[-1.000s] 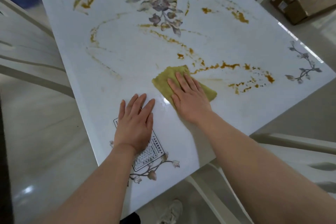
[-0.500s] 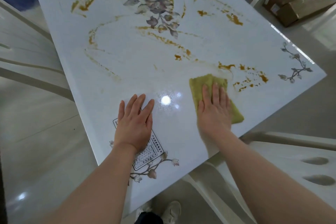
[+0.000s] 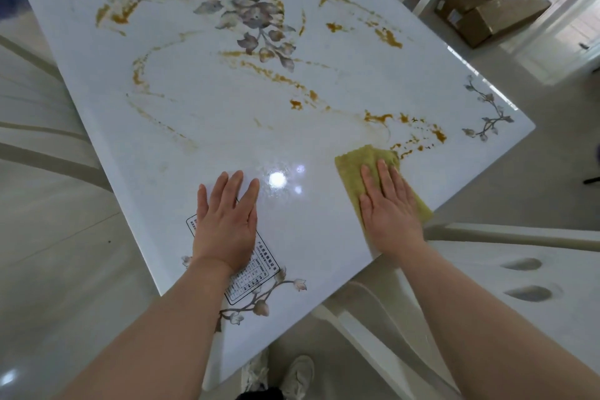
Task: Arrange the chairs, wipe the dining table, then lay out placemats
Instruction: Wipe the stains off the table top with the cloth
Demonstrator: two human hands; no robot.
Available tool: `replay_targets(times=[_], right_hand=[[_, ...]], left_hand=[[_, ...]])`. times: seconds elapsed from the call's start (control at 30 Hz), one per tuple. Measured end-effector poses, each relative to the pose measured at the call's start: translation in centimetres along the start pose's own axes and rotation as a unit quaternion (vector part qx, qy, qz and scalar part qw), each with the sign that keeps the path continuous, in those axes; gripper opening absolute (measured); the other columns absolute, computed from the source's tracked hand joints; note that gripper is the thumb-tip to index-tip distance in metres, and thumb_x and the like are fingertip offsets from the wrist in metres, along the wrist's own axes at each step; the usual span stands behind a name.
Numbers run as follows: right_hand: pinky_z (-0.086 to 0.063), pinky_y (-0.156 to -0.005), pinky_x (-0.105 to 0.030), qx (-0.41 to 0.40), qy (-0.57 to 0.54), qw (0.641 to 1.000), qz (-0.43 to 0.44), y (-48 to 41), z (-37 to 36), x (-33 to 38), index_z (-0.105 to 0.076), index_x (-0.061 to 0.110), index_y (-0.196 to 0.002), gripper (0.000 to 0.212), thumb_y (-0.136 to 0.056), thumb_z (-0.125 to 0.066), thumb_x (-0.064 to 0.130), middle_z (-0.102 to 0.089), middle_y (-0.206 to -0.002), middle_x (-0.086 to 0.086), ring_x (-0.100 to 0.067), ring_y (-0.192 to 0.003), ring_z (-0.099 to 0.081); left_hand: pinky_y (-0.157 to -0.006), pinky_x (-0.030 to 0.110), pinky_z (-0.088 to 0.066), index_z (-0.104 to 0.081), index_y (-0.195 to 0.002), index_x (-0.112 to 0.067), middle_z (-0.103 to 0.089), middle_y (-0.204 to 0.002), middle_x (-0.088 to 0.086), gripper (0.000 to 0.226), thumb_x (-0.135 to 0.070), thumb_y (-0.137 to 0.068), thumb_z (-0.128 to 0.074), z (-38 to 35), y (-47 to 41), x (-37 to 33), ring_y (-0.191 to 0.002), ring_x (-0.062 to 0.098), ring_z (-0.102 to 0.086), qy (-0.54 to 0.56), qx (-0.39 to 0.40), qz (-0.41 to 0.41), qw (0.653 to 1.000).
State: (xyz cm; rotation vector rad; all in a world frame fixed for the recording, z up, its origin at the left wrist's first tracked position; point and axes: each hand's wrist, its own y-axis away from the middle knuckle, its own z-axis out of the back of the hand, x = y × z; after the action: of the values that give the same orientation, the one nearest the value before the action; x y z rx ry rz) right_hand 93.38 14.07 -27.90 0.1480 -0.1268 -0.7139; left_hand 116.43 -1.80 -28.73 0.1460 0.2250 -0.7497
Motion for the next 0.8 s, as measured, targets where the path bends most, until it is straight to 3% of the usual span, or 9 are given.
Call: replay_targets(times=[0.13,0.17,0.27,0.33,0.53,0.8], right_hand=[[0.014,-0.116,-0.042,0.023,-0.007,1.000,-0.013,1.4,-0.6,3.5,0.017,0.027,-0.150,0.061,-0.093,0.002,0.043,0.022,-0.157,-0.006,-0.025,-0.145,0.019],[0.010,-0.117,-0.044,0.016,0.003,1.000,0.015,2.1,-0.8,4.3,0.011,0.025,-0.151,0.063,-0.092,0.000,0.043,0.016,-0.159,-0.009,-0.027,-0.146,0.012],[-0.011,-0.112,-0.048,-0.005,0.012,0.996,0.085,2.7,-0.8,4.6,-0.032,0.016,-0.148,0.059,-0.094,-0.022,0.039,-0.026,-0.154,-0.016,-0.035,-0.141,-0.026],[-0.010,-0.113,-0.045,0.010,0.013,0.991,0.133,1.8,-0.4,3.4,-0.038,0.014,-0.143,0.056,-0.095,-0.025,0.038,-0.029,-0.153,-0.016,-0.033,-0.142,-0.026],[0.005,-0.119,-0.035,0.005,-0.010,0.973,0.229,-2.1,1.3,-2.8,-0.024,0.021,-0.150,0.063,-0.094,-0.010,0.045,-0.006,-0.160,-0.004,-0.018,-0.148,-0.001],[0.006,-0.119,-0.034,-0.013,0.007,0.984,0.176,-8.3,2.5,-11.8,-0.011,0.024,-0.152,0.061,-0.095,-0.006,0.045,-0.001,-0.161,-0.004,-0.017,-0.147,0.002]], left_hand=[[-0.117,0.048,0.010,-0.016,-0.151,-0.024,-0.004,-0.159,0.003,0.053,-0.024,-0.099,-0.019,0.1,-0.1,-0.5,-0.146,0.022,0.009,0.002,0.024,0.019,1.000],[-0.116,0.049,0.011,-0.014,-0.151,-0.023,-0.001,-0.159,0.004,0.054,-0.017,-0.098,-0.024,0.2,-0.1,-1.1,-0.146,0.022,0.012,0.003,0.029,0.033,0.999],[-0.116,0.048,0.012,-0.019,-0.149,-0.019,-0.003,-0.159,0.005,0.056,-0.007,-0.096,-0.029,0.3,-0.7,-3.6,-0.146,0.021,0.010,0.029,0.001,0.075,0.997],[-0.116,0.047,0.013,-0.020,-0.149,-0.019,-0.005,-0.159,0.004,0.054,-0.008,-0.097,-0.030,-0.1,-1.4,-5.8,-0.146,0.020,0.008,0.040,-0.012,0.077,0.996],[-0.117,0.042,0.011,-0.032,-0.145,-0.023,-0.015,-0.158,0.004,0.044,-0.023,-0.102,-0.028,-1.7,-3.4,-12.2,-0.146,0.019,-0.001,0.091,-0.038,0.105,0.990],[-0.119,0.042,0.004,-0.028,-0.147,-0.027,-0.017,-0.157,0.002,0.047,-0.031,-0.100,-0.021,-2.9,-3.7,-14.5,-0.146,0.017,-0.003,0.049,-0.075,0.165,0.982]])
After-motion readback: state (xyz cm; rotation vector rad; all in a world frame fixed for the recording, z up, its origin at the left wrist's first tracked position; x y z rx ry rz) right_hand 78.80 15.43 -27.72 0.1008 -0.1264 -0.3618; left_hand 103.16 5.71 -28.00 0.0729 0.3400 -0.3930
